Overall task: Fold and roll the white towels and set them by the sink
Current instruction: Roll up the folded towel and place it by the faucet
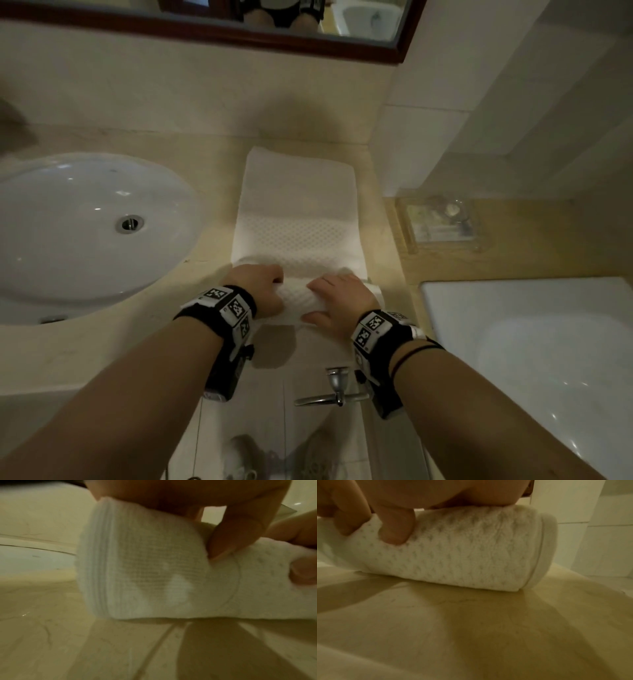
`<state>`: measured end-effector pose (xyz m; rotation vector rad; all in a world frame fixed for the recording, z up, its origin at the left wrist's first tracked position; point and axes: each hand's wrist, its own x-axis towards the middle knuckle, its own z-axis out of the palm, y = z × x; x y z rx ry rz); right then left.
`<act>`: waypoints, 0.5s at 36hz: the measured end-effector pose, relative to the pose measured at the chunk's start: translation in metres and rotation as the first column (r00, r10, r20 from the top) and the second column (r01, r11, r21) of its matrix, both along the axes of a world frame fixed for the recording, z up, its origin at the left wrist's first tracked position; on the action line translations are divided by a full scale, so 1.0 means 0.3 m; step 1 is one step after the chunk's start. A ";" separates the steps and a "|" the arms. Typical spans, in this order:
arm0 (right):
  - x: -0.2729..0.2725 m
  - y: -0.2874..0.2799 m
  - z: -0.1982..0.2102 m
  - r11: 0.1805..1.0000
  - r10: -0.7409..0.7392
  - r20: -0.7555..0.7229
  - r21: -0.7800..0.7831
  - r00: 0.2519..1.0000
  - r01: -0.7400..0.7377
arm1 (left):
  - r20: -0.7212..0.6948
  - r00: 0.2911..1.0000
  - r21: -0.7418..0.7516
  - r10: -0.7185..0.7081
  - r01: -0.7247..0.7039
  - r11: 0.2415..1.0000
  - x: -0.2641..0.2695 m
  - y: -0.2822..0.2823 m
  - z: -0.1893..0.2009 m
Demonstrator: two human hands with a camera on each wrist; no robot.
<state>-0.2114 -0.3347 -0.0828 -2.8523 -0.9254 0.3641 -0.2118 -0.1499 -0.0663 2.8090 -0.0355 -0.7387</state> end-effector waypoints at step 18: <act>0.099 0.027 0.027 0.998 0.003 0.096 -0.055 0.995 0.002 | 0.120 0.928 0.341 -0.354 0.296 0.892 -0.030 -0.019 -0.035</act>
